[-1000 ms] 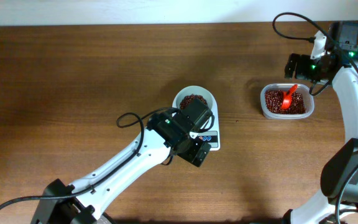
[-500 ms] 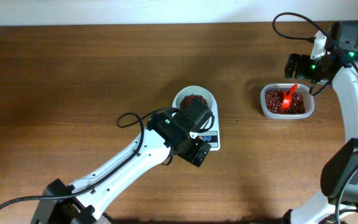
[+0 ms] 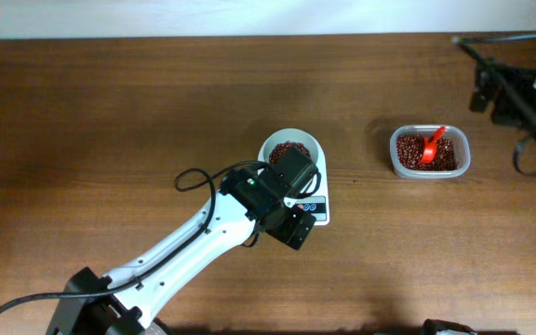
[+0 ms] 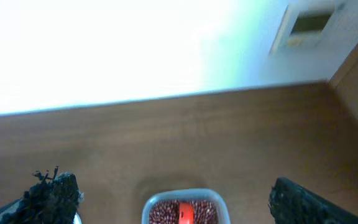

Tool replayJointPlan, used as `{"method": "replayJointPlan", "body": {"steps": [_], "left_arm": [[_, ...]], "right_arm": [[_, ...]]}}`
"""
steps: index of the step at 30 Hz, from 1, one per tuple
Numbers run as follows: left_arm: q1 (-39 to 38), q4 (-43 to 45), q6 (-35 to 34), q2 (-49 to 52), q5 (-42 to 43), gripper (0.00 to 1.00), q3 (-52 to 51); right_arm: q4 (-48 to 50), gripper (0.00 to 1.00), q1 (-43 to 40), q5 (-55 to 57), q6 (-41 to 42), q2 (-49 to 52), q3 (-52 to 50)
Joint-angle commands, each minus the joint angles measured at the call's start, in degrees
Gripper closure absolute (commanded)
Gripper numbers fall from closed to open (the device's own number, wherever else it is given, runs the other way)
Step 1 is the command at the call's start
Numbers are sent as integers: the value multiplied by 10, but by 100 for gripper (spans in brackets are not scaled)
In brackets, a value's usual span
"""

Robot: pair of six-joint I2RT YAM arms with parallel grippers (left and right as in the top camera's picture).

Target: Scoop item into bowl and weigh 50g on scale

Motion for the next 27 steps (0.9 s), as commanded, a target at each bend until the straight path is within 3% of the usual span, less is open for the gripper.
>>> {"method": "replayJointPlan", "body": {"steps": [1, 5, 7, 15, 21, 27], "left_arm": [[-2, 1, 5, -8, -6, 1, -2], [-2, 1, 5, -8, -6, 1, -2], [-2, 1, 5, -8, -6, 1, -2], [-2, 1, 5, -8, -6, 1, -2], [-2, 1, 5, -8, -6, 1, -2], [-2, 1, 5, -8, -6, 1, -2]], "right_arm": [[-8, 1, 35, 19, -2, -35, 6], [-102, 1, 71, 39, -56, -39, -35], [-83, 1, 71, 39, -56, -50, -114], [203, 1, 71, -22, -51, -109, -494], [355, 1, 71, -61, -51, -141, -695], [461, 1, 71, -99, -35, -182, -811]]}}
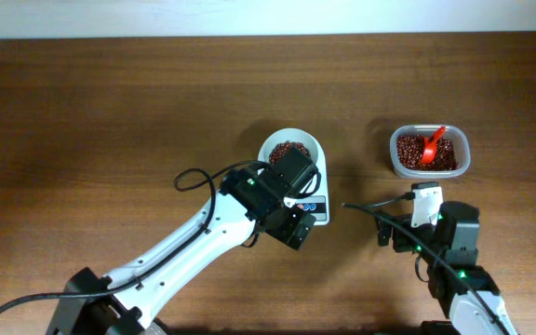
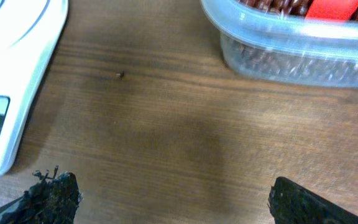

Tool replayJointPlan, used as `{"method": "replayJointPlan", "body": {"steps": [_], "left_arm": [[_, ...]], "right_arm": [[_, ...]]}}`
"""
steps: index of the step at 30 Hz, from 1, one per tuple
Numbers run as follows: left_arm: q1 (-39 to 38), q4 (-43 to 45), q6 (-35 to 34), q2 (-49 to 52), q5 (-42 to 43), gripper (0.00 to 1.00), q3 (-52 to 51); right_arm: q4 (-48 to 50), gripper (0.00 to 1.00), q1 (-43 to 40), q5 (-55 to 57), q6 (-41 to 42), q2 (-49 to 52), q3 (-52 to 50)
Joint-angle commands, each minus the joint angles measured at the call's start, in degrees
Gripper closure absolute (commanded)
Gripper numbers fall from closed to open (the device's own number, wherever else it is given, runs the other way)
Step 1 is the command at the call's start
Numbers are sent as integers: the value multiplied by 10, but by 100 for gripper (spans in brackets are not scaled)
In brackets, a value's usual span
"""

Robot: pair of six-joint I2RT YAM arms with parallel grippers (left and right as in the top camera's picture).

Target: Scoop item into bowl and weigh 50g on scale

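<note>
A white bowl holding some red beans sits on the white scale. My left gripper hovers over the scale at the bowl's near edge, and its fingers are hidden under the wrist. A clear container of red beans stands to the right with a red scoop lying in it. My right gripper is low over the table just in front of that container, open wide with nothing between the fingers. The scoop shows at the top edge.
The scale's corner and display lie to the left of my right gripper. One loose bean rests on the bare wood between the scale and the container. The left arm's black cable loops beside the scale.
My right arm was raised at the table's far right edge, looking toward the wall. It now sits low on the table in front of the bean container, still open. The left arm has not moved.
</note>
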Motion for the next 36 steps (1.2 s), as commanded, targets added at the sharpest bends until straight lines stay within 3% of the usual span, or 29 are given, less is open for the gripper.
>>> {"method": "replayJointPlan", "body": {"steps": [1, 18, 25, 31, 36], "left_arm": [[-2, 1, 5, -8, -4, 1, -2], [-2, 1, 5, -8, -4, 1, -2], [-2, 1, 5, -8, -4, 1, -2], [-2, 1, 5, -8, -4, 1, -2], [-2, 1, 5, -8, -4, 1, -2]], "right_arm": [[8, 1, 3, -17, 9, -37, -33], [33, 1, 3, -17, 11, -174, -135], [-14, 1, 3, -6, 10, -323, -135], [-14, 1, 3, 1, 10, -517, -135], [-17, 1, 3, 38, 6, -555, -135]]}}
